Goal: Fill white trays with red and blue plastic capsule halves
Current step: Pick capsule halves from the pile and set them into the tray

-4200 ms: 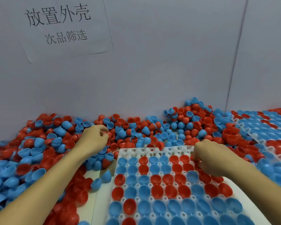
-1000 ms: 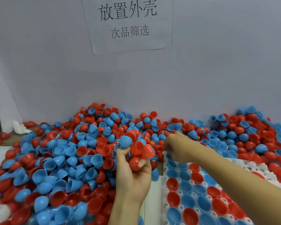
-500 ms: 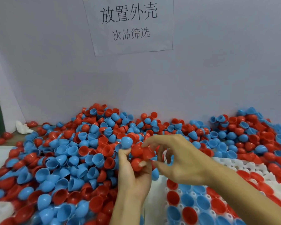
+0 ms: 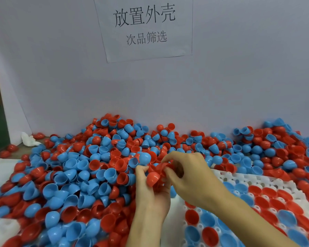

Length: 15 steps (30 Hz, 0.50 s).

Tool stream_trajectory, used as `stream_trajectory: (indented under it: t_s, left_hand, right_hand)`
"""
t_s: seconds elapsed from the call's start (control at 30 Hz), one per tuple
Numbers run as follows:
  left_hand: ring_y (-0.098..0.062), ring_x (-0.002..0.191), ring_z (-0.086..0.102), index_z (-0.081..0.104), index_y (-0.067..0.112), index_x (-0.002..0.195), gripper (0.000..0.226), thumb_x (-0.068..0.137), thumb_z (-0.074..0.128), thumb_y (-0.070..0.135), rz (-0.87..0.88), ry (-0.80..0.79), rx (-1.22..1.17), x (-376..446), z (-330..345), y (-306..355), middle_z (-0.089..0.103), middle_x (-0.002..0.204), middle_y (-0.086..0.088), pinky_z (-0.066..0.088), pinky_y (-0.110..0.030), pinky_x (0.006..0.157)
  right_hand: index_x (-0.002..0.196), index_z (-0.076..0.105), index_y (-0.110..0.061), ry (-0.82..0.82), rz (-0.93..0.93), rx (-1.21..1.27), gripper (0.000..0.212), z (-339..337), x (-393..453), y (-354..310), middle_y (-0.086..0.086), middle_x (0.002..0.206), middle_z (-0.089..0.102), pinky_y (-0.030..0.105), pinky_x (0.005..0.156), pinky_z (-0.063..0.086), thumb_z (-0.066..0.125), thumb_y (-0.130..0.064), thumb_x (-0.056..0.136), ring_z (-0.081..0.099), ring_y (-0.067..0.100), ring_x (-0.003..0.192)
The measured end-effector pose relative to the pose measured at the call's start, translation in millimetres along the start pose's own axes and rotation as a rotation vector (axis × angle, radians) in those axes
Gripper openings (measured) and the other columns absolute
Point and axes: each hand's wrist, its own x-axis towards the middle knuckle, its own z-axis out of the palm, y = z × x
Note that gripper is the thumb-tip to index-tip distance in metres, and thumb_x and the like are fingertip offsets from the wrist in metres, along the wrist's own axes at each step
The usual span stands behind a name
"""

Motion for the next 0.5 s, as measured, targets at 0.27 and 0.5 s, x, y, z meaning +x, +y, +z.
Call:
stream_trajectory:
  t_s: [0.27, 0.5]
  left_hand:
    - [-0.014, 0.065, 0.051, 0.052, 0.015, 0.068, 0.024, 0.091, 0.046, 0.018, -0.027, -0.058, 0.017, -1.8, -3.4, -0.6, 0.05, 0.069, -0.003, 0.041, -0.023, 0.062]
    - [-0.009, 0.042, 0.046, 0.057, 0.01, 0.082, 0.011, 0.09, 0.05, 0.011, 0.019, 0.127, 0.029, 5.3, -0.7, 1.0, 0.055, 0.064, -0.004, 0.033, -0.017, 0.034]
  right_hand:
    - [0.105, 0.067, -0.017, -0.152, -0.183, -0.293, 0.018, -4.3, -4.2, -9.1, -0.005, 0.103, 0.06, 0.025, 0.078, 0.053, 0.053, -0.011, 0.097, 0.057, 0.013, 0.089]
    - [0.089, 0.072, -0.022, -0.18, 0.449, 0.093, 0.021, -44.0, -3.7, 12.5, 0.002, 0.068, 0.071, 0.017, 0.047, 0.051, 0.056, -0.009, 0.094, 0.068, 0.01, 0.054]
